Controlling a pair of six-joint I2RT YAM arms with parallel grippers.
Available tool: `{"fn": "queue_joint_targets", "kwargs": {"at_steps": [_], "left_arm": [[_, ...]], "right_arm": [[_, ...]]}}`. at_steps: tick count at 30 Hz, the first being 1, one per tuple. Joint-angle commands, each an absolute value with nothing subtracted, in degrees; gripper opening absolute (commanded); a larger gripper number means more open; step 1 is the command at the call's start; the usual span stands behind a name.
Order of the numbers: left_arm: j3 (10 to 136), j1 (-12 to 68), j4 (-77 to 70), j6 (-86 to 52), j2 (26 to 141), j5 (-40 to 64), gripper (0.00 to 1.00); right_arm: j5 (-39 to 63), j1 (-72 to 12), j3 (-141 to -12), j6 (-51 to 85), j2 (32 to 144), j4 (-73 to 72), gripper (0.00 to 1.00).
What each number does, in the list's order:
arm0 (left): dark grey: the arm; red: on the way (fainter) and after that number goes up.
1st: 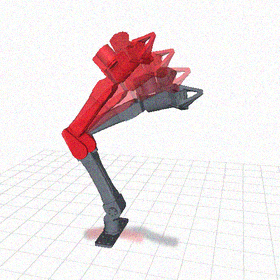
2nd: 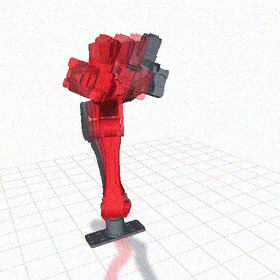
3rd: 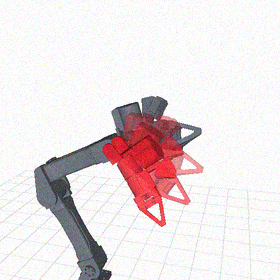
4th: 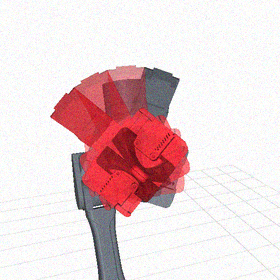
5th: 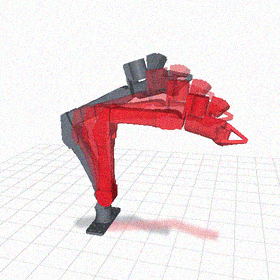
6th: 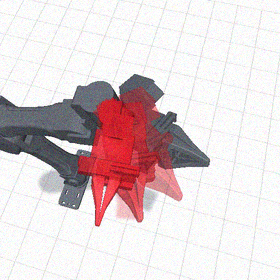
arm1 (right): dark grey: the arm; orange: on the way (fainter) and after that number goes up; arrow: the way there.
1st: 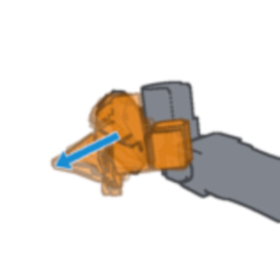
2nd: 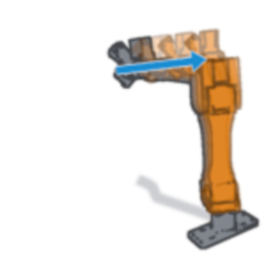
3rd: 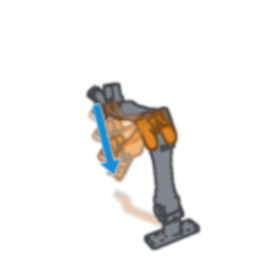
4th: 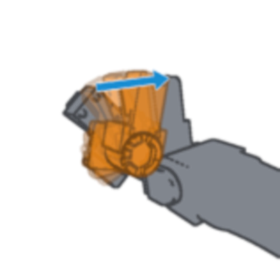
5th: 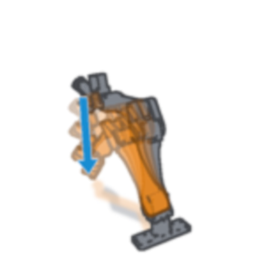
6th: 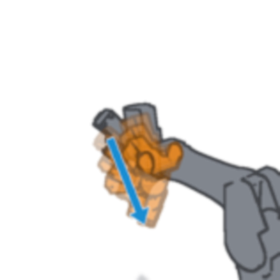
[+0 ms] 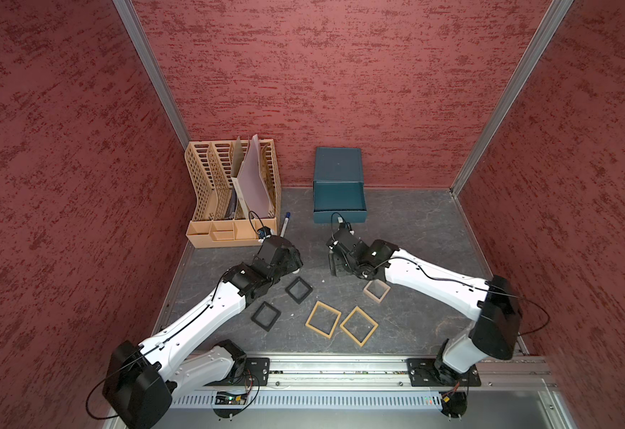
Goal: Place the brooch boxes into the drawer by color
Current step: Pick up the brooch box from the center of the board, then place the brooch box in the drawer.
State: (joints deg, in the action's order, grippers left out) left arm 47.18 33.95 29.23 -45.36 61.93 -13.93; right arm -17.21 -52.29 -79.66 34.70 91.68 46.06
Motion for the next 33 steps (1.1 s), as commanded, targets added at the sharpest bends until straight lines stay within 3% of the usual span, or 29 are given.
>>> {"fn": "queue_joint_targets", "kwargs": {"at_steps": [1, 16, 33], "left_arm": [[49.37, 33.23, 27.60, -44.43, 62.20, -13.76, 0.76], [52.31, 33.49, 28.21, -43.77, 62.67, -12.06, 0.77], [52.90, 33.93, 32.07, -43.94, 60.03, -12.39, 0.76]], "right_arm": [[-20.58, -52.28, -87.20, 32.32, 89.33, 50.83, 0.50], [-18.13, -44.43, -142.51, 25.85, 119.37, 64.25, 0.51], [-11.65, -36.41, -146.07, 25.70, 129.74, 58.28, 0.51]]}}
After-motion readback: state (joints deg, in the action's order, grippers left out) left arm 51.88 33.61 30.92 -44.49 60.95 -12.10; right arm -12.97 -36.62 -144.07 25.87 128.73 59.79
